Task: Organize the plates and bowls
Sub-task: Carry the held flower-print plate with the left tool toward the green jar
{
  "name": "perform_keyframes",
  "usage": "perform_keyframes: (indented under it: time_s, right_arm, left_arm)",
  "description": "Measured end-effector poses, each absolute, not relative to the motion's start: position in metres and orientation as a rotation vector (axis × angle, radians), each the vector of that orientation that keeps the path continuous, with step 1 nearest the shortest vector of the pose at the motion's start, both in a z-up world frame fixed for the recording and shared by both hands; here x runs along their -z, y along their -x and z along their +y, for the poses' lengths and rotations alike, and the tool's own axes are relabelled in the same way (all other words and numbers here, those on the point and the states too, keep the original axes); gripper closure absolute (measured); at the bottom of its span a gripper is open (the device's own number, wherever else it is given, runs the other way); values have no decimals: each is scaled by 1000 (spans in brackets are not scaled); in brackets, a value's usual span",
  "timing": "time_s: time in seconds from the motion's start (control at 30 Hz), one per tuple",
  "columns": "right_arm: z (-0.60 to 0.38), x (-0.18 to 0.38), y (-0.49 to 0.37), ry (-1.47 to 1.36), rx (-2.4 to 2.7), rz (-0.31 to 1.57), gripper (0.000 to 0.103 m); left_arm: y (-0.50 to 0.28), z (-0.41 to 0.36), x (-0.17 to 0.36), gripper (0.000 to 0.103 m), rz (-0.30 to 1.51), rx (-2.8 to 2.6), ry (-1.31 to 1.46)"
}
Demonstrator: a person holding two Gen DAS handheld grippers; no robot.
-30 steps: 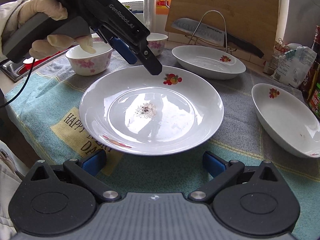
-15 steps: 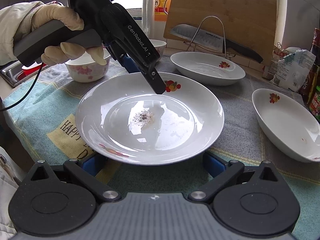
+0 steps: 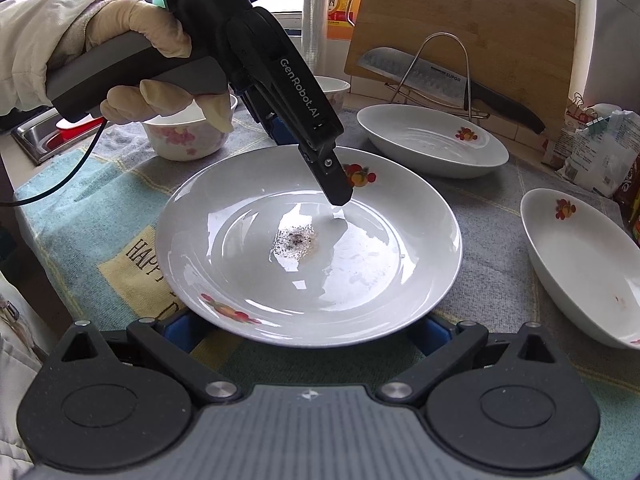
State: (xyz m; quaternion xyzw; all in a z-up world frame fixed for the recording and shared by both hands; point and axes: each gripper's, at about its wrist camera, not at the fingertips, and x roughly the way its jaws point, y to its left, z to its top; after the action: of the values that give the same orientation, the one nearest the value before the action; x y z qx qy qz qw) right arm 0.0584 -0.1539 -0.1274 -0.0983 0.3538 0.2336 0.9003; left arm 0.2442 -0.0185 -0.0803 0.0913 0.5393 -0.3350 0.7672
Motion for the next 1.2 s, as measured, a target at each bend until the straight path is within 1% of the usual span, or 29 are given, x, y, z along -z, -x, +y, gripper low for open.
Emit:
perform_keyframes:
  time_s: [0.1, 0.33, 0.73, 1.2]
  right_arm:
    - [-154, 127, -59, 205, -485, 738, 0]
    - [-151, 127, -62, 207, -476, 760, 0]
    - [-146, 125, -67, 211, -460, 790, 0]
    - [-146, 121, -69, 227, -457, 800, 0]
  left_arm:
    - [-246, -18, 80, 45, 1179, 719, -191]
    - [-246, -19, 79, 45, 1181, 723, -204]
    - [-241, -19, 72, 45, 1126, 748, -246]
    - [-242, -16, 65, 45, 1098, 745, -225]
